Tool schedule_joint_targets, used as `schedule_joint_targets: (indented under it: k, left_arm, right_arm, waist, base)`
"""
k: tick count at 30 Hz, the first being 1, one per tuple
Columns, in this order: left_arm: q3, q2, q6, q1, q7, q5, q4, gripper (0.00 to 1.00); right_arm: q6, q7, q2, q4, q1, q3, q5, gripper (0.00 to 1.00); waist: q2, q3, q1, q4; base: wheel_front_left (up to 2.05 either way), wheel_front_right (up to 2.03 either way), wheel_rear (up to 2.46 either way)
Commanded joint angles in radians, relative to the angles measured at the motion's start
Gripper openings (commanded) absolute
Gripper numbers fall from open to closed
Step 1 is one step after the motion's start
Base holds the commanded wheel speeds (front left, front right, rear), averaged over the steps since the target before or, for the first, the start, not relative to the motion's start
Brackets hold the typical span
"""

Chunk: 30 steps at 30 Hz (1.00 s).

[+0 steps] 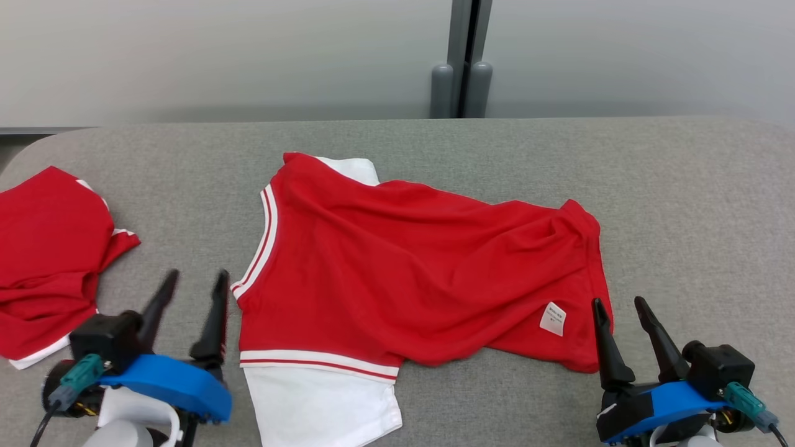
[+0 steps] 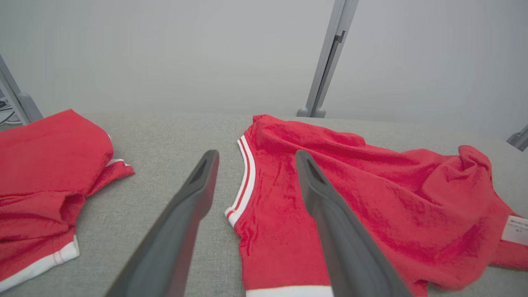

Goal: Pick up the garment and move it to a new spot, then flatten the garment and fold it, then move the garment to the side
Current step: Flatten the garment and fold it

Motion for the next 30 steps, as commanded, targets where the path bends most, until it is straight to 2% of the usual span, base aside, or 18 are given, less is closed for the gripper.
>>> schedule_joint_targets:
  k: [1,4,8,13,24,25,30]
  left_arm:
    - [0.02,-0.01,0.01,-0.017,-0.053,0.014,0.02,1.0]
    - [0.047,-0.029,0.028,-0.014,-0.137,0.043,0.058,1.0]
    - [0.085,-0.061,0.045,0.006,-0.18,0.083,0.08,1.0]
    - [0.206,-0.139,0.028,0.052,-0.186,0.188,0.053,1.0]
    - [0.513,-0.376,-0.118,0.197,-0.187,0.442,0.01,1.0]
    - [0.513,-0.376,-0.118,0.197,-0.187,0.442,0.01,1.0]
    - [0.614,-0.445,-0.191,0.221,-0.187,0.508,0.018,1.0]
  right_arm:
    - [0.0,-0.004,-0.004,-0.003,0.005,-0.003,-0.006,1.0]
    - [0.0,-0.004,-0.004,-0.004,0.008,-0.01,-0.005,1.0]
    - [0.0,-0.004,-0.003,-0.006,0.015,-0.024,-0.004,1.0]
    - [0.0,-0.004,-0.006,-0.005,0.021,-0.032,-0.008,1.0]
    - [0.0,-0.004,-0.004,-0.002,0.053,-0.05,-0.009,1.0]
    - [0.0,-0.004,-0.004,-0.002,0.053,-0.05,-0.009,1.0]
    - [0.0,-0.004,-0.003,0.006,0.075,-0.055,-0.012,1.0]
  waist:
    - [0.0,-0.001,0.0,-0.007]
    - [0.0,-0.002,0.0,-0.018]
    - [0.0,-0.004,0.0,-0.026]
    - [0.0,-0.008,0.0,-0.028]
    - [0.0,-0.021,0.0,-0.027]
    - [0.0,-0.021,0.0,-0.027]
    - [0.0,-0.024,0.0,-0.025]
  base:
    - [0.0,0.0,0.0]
    - [0.0,0.0,0.0]
    - [0.0,0.0,0.0]
    - [0.0,0.0,0.0]
    - [0.0,0.0,0.0]
    - [0.0,0.0,0.0]
    - [0.0,0.0,0.0]
